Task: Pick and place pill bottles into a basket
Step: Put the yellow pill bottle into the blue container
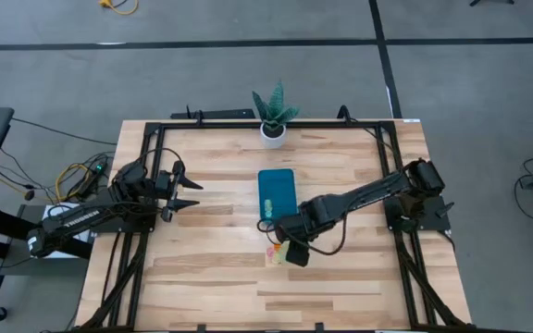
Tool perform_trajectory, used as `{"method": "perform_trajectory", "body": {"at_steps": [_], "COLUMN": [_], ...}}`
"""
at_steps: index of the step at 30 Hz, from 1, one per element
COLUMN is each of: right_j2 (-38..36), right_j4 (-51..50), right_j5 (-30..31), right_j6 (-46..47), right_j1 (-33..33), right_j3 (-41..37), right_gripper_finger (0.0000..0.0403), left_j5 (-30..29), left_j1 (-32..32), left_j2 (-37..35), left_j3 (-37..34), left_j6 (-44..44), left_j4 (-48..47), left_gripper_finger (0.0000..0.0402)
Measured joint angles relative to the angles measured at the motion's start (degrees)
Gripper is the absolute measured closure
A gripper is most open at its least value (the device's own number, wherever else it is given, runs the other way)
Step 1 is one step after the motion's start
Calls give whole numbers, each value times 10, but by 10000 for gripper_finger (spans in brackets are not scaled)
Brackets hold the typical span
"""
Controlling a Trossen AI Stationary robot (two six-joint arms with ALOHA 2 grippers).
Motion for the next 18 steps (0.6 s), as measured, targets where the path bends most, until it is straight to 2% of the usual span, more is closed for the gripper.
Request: {"method": "perform_trajectory", "body": {"at_steps": [11, 18], "right_j2": [1, 1], "right_j4": [16, 38], "right_j5": [-15, 9], "right_j6": [17, -34], "right_j1": [14, 41], "right_j3": [-45, -49], "right_gripper_finger": [239, 235], "left_j5": [0, 0], "left_j1": [0, 0], "left_j2": [0, 0], "left_j3": [0, 0], "left_j6": [0, 0], "left_j4": [0, 0], "left_gripper_finger": [189, 189]}}
